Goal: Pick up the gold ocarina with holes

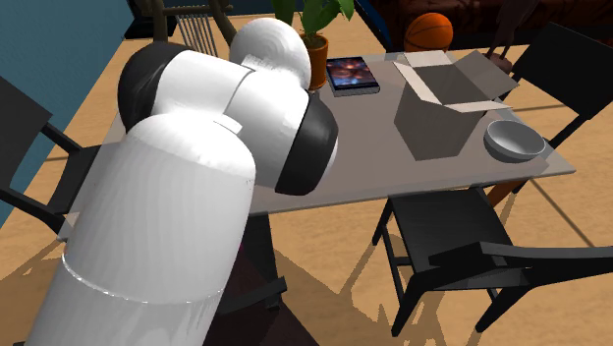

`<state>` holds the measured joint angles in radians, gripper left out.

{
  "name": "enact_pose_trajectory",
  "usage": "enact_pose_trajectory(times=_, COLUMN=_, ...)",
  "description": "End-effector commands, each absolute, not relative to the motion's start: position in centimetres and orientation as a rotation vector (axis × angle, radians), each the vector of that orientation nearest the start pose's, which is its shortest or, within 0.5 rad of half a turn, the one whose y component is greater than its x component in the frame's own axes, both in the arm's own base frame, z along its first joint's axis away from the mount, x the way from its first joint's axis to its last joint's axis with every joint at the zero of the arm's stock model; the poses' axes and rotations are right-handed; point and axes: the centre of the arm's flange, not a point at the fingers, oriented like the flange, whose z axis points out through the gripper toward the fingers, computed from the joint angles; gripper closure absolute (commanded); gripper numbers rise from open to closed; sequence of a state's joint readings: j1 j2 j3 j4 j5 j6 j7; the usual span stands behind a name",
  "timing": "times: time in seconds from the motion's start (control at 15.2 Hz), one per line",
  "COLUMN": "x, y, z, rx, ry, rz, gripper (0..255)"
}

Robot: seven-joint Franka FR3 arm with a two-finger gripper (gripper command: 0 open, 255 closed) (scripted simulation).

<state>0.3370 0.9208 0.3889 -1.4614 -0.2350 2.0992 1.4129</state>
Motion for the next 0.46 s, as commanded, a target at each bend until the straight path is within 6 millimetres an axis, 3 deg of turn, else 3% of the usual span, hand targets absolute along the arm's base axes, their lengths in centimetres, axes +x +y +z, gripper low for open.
enact_pose_trajectory(times=0.0, x=55.0, y=41.9, z=15.4, rx=-3.071, ry=1.041, rz=0.354, gripper=255)
enact_pose_trajectory(times=0.26, x=55.0, y=41.9, z=17.5, rx=-3.071, ry=1.041, rz=0.354, gripper=255)
enact_pose_trajectory(times=0.4, x=55.0, y=41.9, z=17.6, rx=-3.071, ry=1.041, rz=0.354, gripper=255)
